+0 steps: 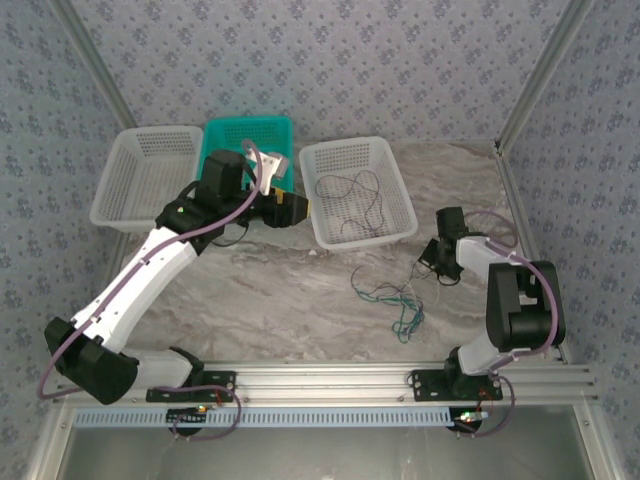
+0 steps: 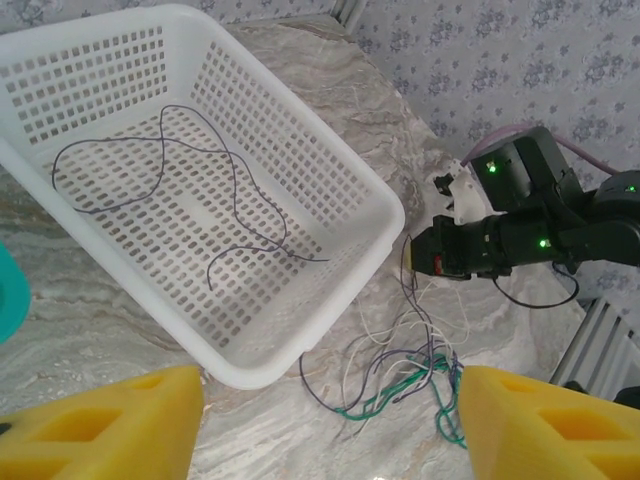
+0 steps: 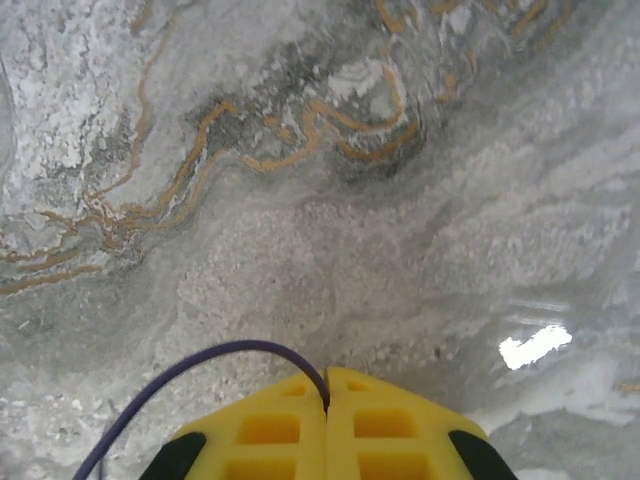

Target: Untangle the cables

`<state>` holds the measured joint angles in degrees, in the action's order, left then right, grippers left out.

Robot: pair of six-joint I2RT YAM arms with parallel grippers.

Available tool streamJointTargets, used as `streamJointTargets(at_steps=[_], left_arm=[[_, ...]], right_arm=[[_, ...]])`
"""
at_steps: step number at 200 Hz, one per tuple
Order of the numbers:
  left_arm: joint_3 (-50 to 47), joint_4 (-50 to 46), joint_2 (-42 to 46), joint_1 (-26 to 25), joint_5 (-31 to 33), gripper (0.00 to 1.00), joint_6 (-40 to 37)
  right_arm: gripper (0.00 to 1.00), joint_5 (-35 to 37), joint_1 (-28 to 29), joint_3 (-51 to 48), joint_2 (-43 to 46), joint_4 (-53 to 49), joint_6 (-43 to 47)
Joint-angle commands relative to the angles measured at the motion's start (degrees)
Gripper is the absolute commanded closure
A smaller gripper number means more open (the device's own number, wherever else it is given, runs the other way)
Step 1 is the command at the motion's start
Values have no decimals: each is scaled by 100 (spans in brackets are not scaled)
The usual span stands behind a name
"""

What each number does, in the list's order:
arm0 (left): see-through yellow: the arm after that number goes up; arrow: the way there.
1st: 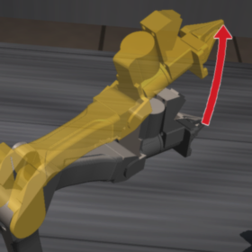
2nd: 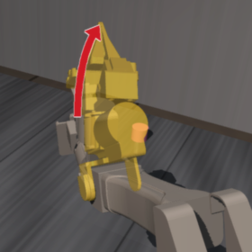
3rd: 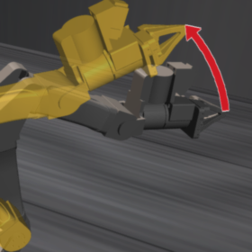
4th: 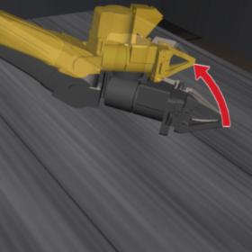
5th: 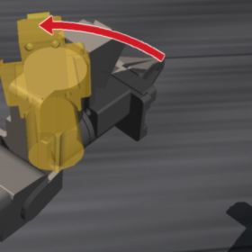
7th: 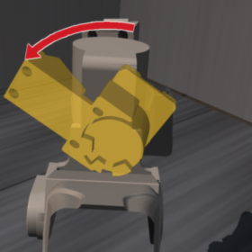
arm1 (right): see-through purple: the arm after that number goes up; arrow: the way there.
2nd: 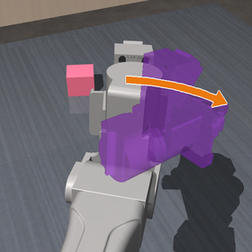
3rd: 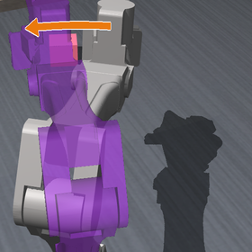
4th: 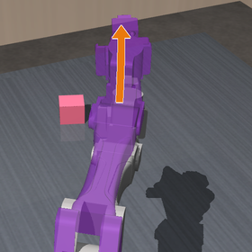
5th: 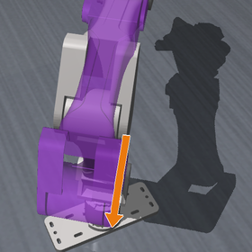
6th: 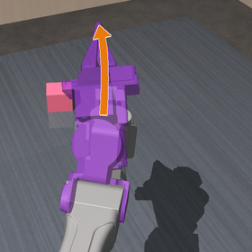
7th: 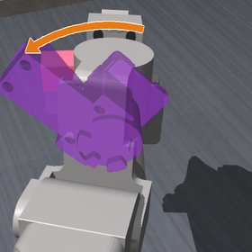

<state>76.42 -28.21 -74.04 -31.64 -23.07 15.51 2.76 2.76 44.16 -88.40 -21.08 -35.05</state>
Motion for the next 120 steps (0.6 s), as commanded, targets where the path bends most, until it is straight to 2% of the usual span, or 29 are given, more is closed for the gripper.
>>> streamJointTargets(at_steps=[1,28,42,60,82,100,120], left_arm=[[-39,126,89,-41,79,26,-89],[-139,280,151,-40,48,7,-125],[-214,461,162,-44,-52,5,-133],[-283,703,129,-40,-253,4,-138],[-338,1050,14,-105,-529,4,-47],[-404,1464,-117,-263,-898,4,96],[-503,2035,-341,-675,-1211,4,190]], right_arm=[[100,107,18,-66,352,-123,-55],[100,312,54,-17,1813,-162,-199],[100,150,113,147,2566,-71,-147],[100,-452,304,462,3169,157,458],[100,-1044,722,858,3463,371,979],[100,-1144,1105,1208,3411,309,1071],[100,-1121,1464,1539,3221,228,949]])
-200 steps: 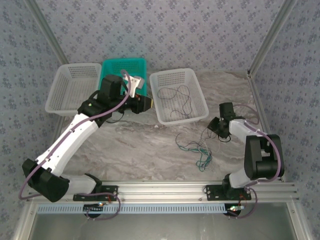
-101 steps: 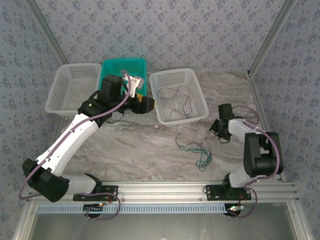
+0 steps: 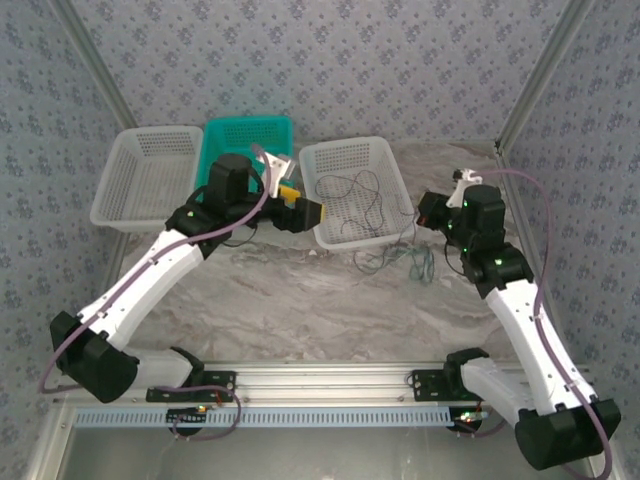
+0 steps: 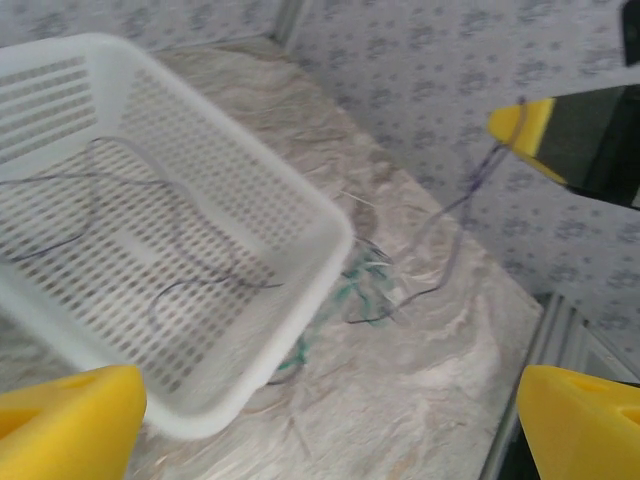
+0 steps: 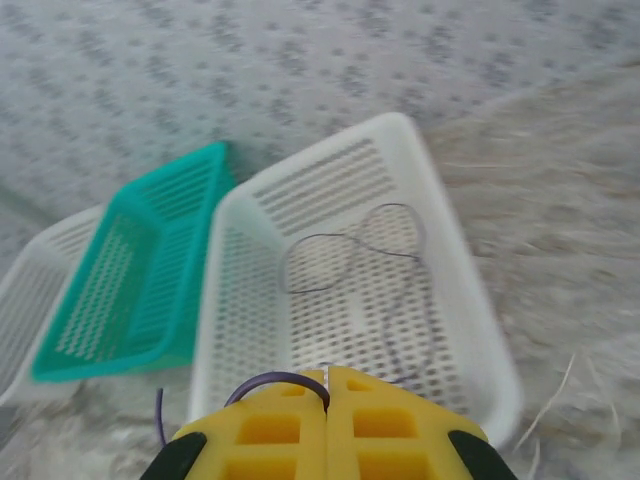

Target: Untangle the cables

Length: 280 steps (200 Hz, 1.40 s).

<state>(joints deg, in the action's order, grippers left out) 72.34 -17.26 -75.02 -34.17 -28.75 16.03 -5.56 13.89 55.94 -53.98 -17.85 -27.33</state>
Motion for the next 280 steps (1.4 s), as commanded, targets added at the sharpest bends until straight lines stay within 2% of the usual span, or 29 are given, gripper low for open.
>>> streamJointTargets(at_steps=[1,33,54,101,110,135,146,159,163,183,198,209,226,251,258,266,276,280], left_arm=[[-100,973,-255,-449,-646,4,141],[-203,1606,-695,-987,-331,5,281],[-291,1980,-825,-1019,-215,5,433],[-264,2568,-1087,-1023,-341,4,376],[-288,2706,-1131,-1029,-300,7,271],[-340,3006,-1269,-1026,-157,25,94],[-275,2980,-1342,-1020,-178,47,107],[-238,2982,-1383,-1028,-170,92,176],[-237,2970,-1378,-1022,-166,100,200],[-254,2899,-1277,-1021,-148,100,225],[-284,2834,-1131,-1020,-165,100,252],[-307,2826,-1041,-1019,-230,100,285],[-274,2693,-941,-1021,-269,100,364],[-256,2793,-685,-1026,-323,100,633],[-234,2842,-607,-1029,-336,100,693],[-188,2852,-522,-1024,-318,100,716],[-110,2771,-423,-1046,-238,100,686],[-75,2711,-392,-1050,-209,100,651]], right_arm=[[100,-288,365,376,-229,-91,168],[100,-68,769,705,-473,-121,-108],[100,21,871,874,-548,-343,-79],[100,-445,1125,845,-622,-235,34],[100,-498,1186,831,-640,-194,44],[100,-586,1256,830,-664,-139,-6],[100,-555,1260,835,-667,-154,-13],[100,-367,1265,838,-667,-249,-25],[100,-277,1257,847,-667,-296,-34],[100,166,1212,827,-682,-538,-106],[97,208,1172,739,-659,-566,-144],[100,153,1125,653,-626,-535,-171],[99,111,1111,528,-579,-463,-128],[80,451,1102,236,-605,-721,137],[78,457,1100,90,-592,-731,187],[66,419,1099,-158,-555,-734,228],[63,334,1085,-312,-491,-786,196],[53,233,1082,-383,-429,-799,209]])
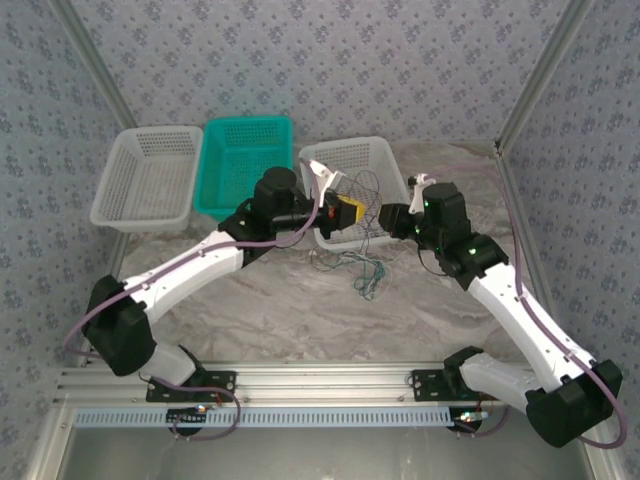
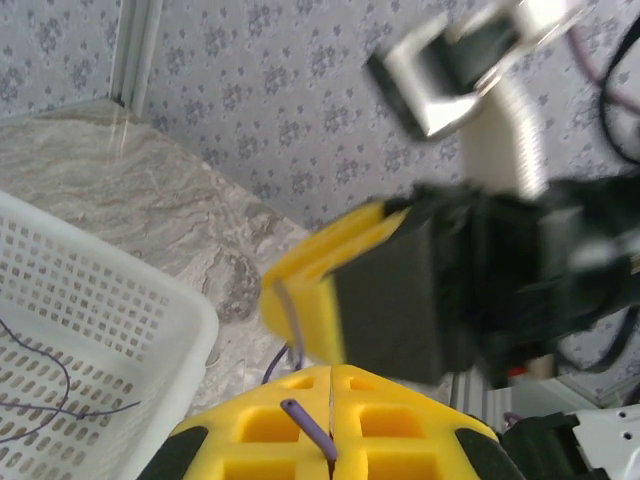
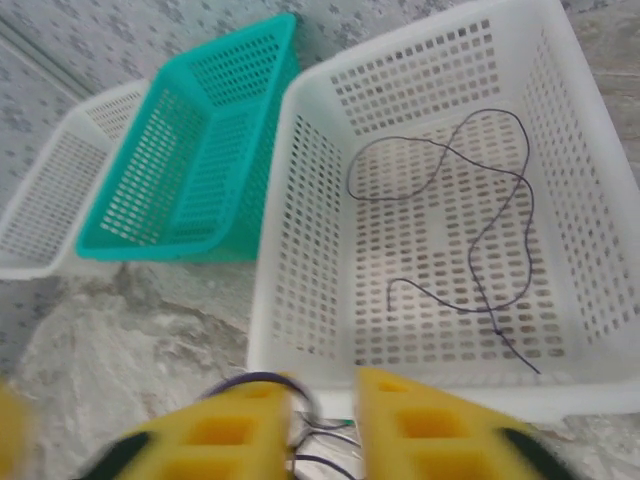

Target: Untangle the cables

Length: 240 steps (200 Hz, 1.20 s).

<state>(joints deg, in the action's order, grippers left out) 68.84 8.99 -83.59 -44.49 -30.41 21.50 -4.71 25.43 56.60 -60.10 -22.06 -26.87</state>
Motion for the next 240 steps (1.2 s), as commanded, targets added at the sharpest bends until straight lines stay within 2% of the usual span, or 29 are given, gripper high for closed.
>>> streamJointTargets(at_steps=[1,8,36,49,56,71,83,102,116,133,146,158,169,184,195,205,218,226,240], left_arm=[[281,68,470,-17,-26,100,90],[354,-72,520,-40,70,100,-14],[580,-711,565,-147,744,100,-445],[630,-873,547,-144,1021,100,-510],[640,-893,539,-144,1087,100,-529],[642,-856,506,-144,1103,100,-528],[657,-847,457,-144,1082,100,-501],[655,-857,422,-155,1119,100,-455],[679,-925,457,-151,1087,100,-453],[705,-876,544,-151,974,100,-393],[767,-782,572,-168,800,100,-332],[834,-694,601,-180,690,100,-291],[938,-725,628,-190,634,100,-273],[1104,-872,741,-191,670,100,-331],[1220,-975,870,-192,748,100,-428],[1333,-1095,1000,-188,864,100,-530],[1556,-1355,1148,-186,1100,100,-696],[1719,-1571,1229,-189,1341,100,-804],[2014,-1898,1330,-181,1765,100,-999]], right_arm=[[53,148,-72,-449,183,-377,163],[46,2,-66,-524,301,-361,220],[37,-737,-48,-909,1220,20,640],[36,-1372,-14,-1288,1824,558,930],[28,-1542,26,-1513,2120,854,1016],[20,-2003,100,-1978,2640,1648,1241],[17,-2161,206,-2312,2798,2271,1362],[16,-2243,349,-2305,2602,2433,1479],[13,-1981,476,-2152,2332,2327,1606],[2,-1158,704,-2185,1969,2565,1986],[1,-398,863,-2598,1602,3623,2226],[1,125,962,-2974,1148,5016,2440],[2,511,981,-3000,546,5645,2583],[6,641,981,-2898,-204,6137,2798],[14,546,981,-2847,-673,6341,2903],[28,476,981,-2813,-1032,6387,2887],[56,470,989,-2872,-1355,6461,2792],[69,496,992,-2972,-1461,6518,2698],[77,502,1007,-3202,-1468,6513,2436]])
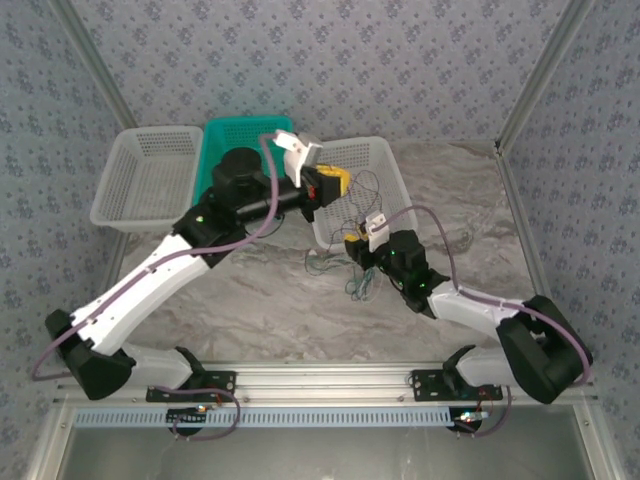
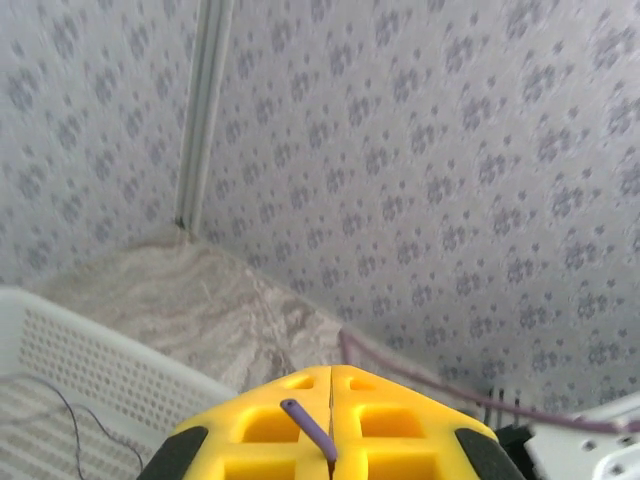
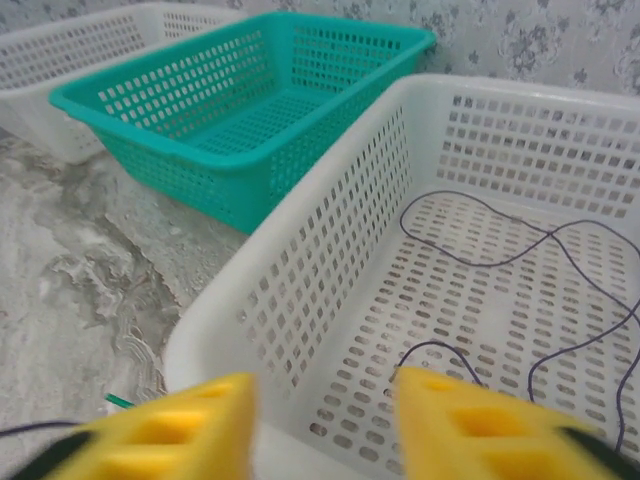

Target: Untangle the cables

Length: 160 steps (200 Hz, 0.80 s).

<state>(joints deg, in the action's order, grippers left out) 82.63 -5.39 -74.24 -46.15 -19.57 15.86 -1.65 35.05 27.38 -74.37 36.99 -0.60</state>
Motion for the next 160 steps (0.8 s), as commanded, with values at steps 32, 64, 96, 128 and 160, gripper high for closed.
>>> streamJointTargets(at_steps=[32,64,96,128,160], left_arm=[[1271,-1033,454,62,1571,100,-891],[1880,-1520,448,567,2244,100,-1046],[2289,-1880,446,1434,2286,100,-988],[2270,-2084,581,2081,2340,100,-869],[1668,-1791,850,2343,2048,100,-440]], right_arm=[[75,465,192,-760,305,8,-749],[73,1132,318,-1198,820,-689,-1106],[71,1894,298,-1488,1303,-1395,-1859],[69,2518,268,-1704,1656,-2243,-2572],[54,2432,264,-1693,2003,-2562,-2657]])
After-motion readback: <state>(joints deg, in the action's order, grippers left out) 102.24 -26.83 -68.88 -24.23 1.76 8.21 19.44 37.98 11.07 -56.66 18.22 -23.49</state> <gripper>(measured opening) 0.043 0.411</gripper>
